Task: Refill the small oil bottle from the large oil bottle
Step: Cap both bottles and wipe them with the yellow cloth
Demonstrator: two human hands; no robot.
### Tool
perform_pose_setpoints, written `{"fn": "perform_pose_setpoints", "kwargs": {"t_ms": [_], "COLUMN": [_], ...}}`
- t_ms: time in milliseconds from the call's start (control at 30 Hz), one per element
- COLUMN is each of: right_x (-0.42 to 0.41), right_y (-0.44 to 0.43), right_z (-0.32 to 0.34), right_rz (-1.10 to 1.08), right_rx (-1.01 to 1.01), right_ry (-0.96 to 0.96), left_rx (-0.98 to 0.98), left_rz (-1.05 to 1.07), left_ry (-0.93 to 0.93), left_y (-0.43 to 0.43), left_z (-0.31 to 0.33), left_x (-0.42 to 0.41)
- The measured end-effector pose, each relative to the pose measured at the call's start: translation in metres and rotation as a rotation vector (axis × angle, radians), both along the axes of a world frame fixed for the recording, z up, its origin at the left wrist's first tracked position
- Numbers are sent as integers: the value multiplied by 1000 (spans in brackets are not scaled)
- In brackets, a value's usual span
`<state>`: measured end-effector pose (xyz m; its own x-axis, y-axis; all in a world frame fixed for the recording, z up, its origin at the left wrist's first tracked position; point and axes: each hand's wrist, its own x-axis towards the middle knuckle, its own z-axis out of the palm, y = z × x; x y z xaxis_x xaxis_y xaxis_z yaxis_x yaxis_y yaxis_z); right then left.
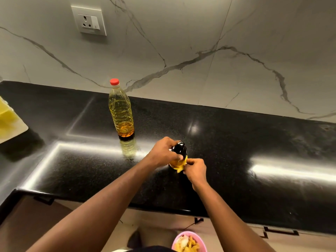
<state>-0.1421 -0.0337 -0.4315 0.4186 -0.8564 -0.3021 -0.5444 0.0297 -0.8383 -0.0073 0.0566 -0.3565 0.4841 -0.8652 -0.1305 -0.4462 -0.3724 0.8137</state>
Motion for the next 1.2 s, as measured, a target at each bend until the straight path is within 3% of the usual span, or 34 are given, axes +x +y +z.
{"fn": "perform_pose_setpoints", "kwargs": {"t_ms": [100,267,367,533,633,733,867,1033,1200], "right_x": [-3,12,21,17,5,-9,-10,5,-14], "right_y": [14,0,-18,-20,-13,-4,-7,0,34], "right_z": [0,24,39,14,1,6,28,46,38], "right_rz": [-95,-128,-50,33,-42,-164,-177,62,61], "right_rx": [108,92,161,134,130,134,-11,-194,-422], "right_ry": [-108,-276,-256,-52,-86,-187,-312,-213,-168], "left_rx": [52,101,81,134,207,156,75,-114,-76], "left_rz": [-65,-105,-129,-253,-288,-286,-127,-49,-43], "left_ry": [64,64,87,95,175,223,83,-128,-166], "left_y": [-2,-5,-4,-8,-8,-4,4,6,5], "left_z": [2,2,3,8,17,18,-6,-18,-11], "left_x": [11,20,22,30,32,30,18,2,-3]}}
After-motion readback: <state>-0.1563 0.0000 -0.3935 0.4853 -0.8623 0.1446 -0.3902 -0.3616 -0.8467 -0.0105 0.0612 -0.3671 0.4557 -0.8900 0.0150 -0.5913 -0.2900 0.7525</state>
